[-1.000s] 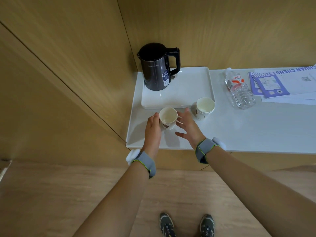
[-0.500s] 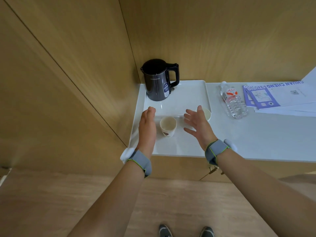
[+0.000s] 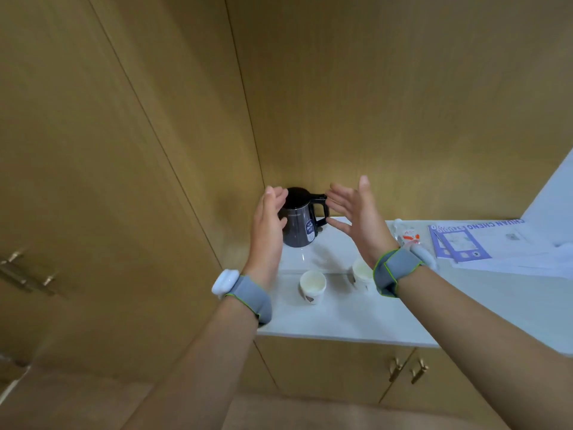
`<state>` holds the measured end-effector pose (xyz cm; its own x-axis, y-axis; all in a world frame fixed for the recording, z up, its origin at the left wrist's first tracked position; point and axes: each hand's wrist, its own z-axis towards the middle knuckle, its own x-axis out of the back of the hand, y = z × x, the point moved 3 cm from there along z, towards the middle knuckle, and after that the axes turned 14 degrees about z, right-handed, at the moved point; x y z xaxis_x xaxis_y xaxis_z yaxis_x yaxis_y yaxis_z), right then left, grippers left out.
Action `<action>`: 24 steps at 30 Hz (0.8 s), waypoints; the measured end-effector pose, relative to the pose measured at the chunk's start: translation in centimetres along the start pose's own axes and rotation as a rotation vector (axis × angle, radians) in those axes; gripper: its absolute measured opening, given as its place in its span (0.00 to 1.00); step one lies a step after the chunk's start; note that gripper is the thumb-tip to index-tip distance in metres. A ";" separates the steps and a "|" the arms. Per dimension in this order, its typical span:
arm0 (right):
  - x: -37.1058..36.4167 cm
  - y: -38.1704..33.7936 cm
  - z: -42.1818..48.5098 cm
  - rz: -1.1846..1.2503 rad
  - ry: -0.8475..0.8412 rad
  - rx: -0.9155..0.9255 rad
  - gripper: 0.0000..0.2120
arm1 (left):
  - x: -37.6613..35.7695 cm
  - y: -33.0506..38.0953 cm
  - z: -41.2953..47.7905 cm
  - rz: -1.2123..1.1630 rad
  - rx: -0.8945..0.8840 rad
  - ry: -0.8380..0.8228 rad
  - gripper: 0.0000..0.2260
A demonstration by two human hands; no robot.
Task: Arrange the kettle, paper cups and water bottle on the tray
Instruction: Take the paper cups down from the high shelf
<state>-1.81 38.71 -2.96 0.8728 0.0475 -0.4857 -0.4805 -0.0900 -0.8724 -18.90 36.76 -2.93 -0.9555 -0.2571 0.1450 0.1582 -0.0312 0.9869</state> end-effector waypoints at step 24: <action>-18.9 -26.5 -10.0 0.023 -0.565 0.523 0.40 | 6.8 32.7 -6.4 -0.090 -0.701 0.055 0.22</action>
<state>-4.74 30.29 29.91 0.7539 0.5646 -0.3360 -0.5983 0.3787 -0.7062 -18.67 27.83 29.87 -0.9614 -0.2719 0.0430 0.2199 -0.6642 0.7145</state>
